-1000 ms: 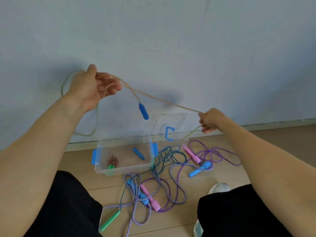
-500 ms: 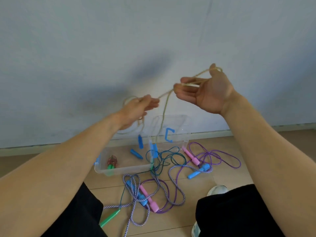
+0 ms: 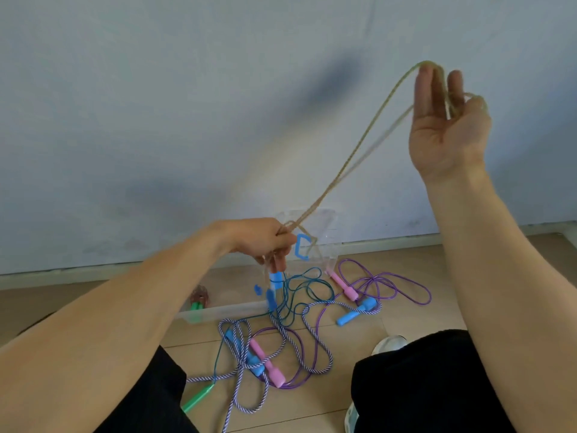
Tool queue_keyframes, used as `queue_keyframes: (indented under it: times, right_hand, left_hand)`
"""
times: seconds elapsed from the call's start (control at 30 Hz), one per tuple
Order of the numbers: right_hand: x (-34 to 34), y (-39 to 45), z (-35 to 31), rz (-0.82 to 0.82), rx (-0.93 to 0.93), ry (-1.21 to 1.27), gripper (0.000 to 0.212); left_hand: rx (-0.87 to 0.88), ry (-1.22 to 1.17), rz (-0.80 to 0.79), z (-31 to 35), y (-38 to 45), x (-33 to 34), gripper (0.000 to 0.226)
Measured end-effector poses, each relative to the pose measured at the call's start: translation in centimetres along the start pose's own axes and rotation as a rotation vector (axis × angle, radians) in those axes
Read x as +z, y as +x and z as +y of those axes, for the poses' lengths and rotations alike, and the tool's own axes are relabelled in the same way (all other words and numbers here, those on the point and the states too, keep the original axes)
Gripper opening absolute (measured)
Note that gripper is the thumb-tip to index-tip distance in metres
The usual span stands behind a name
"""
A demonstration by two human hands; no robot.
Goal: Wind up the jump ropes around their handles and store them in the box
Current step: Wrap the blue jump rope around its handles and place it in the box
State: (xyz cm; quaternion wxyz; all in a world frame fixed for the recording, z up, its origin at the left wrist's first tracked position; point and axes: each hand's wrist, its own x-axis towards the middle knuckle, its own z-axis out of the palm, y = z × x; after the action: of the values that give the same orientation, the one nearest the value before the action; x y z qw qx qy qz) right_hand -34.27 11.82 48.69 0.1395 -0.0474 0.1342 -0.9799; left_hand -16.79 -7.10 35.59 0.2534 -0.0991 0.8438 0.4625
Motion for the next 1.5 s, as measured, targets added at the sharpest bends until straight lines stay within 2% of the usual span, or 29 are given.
queue_keyframes:
  times: [0.07,0.1,0.13,0.17,0.2,0.23,0.3,0.37,0.43,0.47,0.53,0.6,0.67,0.7,0.73,0.8,0.87,0.9,0.93,1.0,1.03,1.1,1.27,1.4,1.5]
  right_hand:
    - [-0.9,0.9,-0.7,0.027,0.028,-0.121,0.016]
    - [-1.6,1.3,-0.8,0.055,0.047,-0.289,0.014]
    - [-2.4,1.7,-0.8,0.076,0.028,-0.624,0.014]
    - [-3.2,1.6,-0.6,0.056,0.052,-1.065,0.015]
    - [-4.2,1.1,0.0,-0.010,0.098,-1.490,0.024]
    - [-5.1,0.5,0.8,-0.003,0.266,-1.747,0.040]
    - [-6.0,-1.2,2.3,-0.012,0.568,-1.994,0.057]
    - [-5.5,-2.9,4.0,-0.151,0.774,-2.306,0.051]
    - [-5.0,-4.2,5.2,-0.361,0.981,-2.505,0.051]
    - [-5.0,-4.7,5.8,-0.443,1.023,-2.535,0.059]
    - [-5.7,-4.8,6.8,-0.541,0.944,-2.434,0.072]
    - [-6.3,-4.8,7.7,-0.472,0.734,-2.174,0.058]
    - [-6.6,-4.5,8.2,-0.445,0.469,-2.076,0.033]
    - [-6.5,-4.4,8.2,-0.465,0.445,-2.053,0.024]
    - [-6.4,-4.7,8.3,-0.512,0.518,-2.005,0.021]
    - [-6.5,-5.5,8.4,-0.673,0.797,-1.917,0.022]
    - [-7.0,-6.5,8.6,-0.839,0.945,-1.930,0.042]
    - [-7.5,-6.8,8.8,-0.872,0.985,-1.912,0.049]
    - [-7.9,-7.0,9.2,-0.869,1.021,-1.857,0.049]
    - [-8.7,-7.7,10.0,-0.836,1.062,-1.797,0.027]
    - [-9.0,-7.9,10.5,-0.804,1.064,-1.820,0.028]
    - [-10.0,-8.1,11.2,-0.743,1.082,-1.908,0.046]
    - [-12.5,-7.9,11.6,-0.689,1.180,-2.071,0.054]
    - [-12.5,-7.0,11.0,-0.660,1.080,-2.114,0.058]
    - [-11.8,-5.8,9.9,-0.468,0.956,-2.030,0.053]
  left_hand:
    - [-0.007,-0.074,0.031,0.2,-0.2,0.5,0.037]
    - [0.009,-0.172,0.064,0.6,-0.3,0.5,0.036]
    - [0.035,-0.286,0.116,1.1,-0.4,0.3,0.035]
    - [0.068,-0.407,0.186,1.6,-0.6,0.1,0.032]
    - [0.103,-0.535,0.258,2.1,-0.7,-0.3,0.030]
    - [0.139,-0.667,0.317,2.5,-0.8,-0.8,0.029]
    - [0.203,-0.904,0.388,3.2,-1.2,-1.7,0.030]
    - [0.238,-1.046,0.432,3.5,-1.4,-2.3,0.033]
    - [0.250,-1.130,0.440,3.7,-1.7,-2.5,0.036]
    - [0.252,-1.161,0.435,3.8,-1.8,-2.5,0.037]
    - [0.245,-1.184,0.420,4.0,-2.1,-2.3,0.036]
    - [0.230,-1.173,0.410,4.2,-2.2,-2.2,0.034]
    - [0.223,-1.182,0.411,4.1,-2.3,-2.2,0.033]
    - [0.223,-1.196,0.415,4.1,-2.4,-2.2,0.032]
    - [0.222,-1.214,0.419,4.1,-2.5,-2.2,0.032]
    - [0.224,-1.250,0.422,4.2,-2.5,-2.2,0.033]
    - [0.234,-1.271,0.412,4.5,-2.6,-2.2,0.035]
    - [0.240,-1.276,0.405,4.6,-2.6,-2.2,0.035]
    - [0.243,-1.273,0.401,4.6,-2.6,-2.2,0.036]
    - [0.244,-1.256,0.405,4.5,-2.7,-2.2,0.035]
    - [0.246,-1.248,0.412,4.4,-2.7,-2.3,0.035]
    - [0.255,-1.239,0.434,4.1,-2.8,-2.7,0.034]
    - [0.233,-1.160,0.577,3.0,-2.9,-3.8,0.036]
    - [0.221,-1.177,0.647,2.6,-2.6,-4.1,0.039]
    - [0.160,-1.058,0.634,2.2,-2.5,-4.6,0.040]
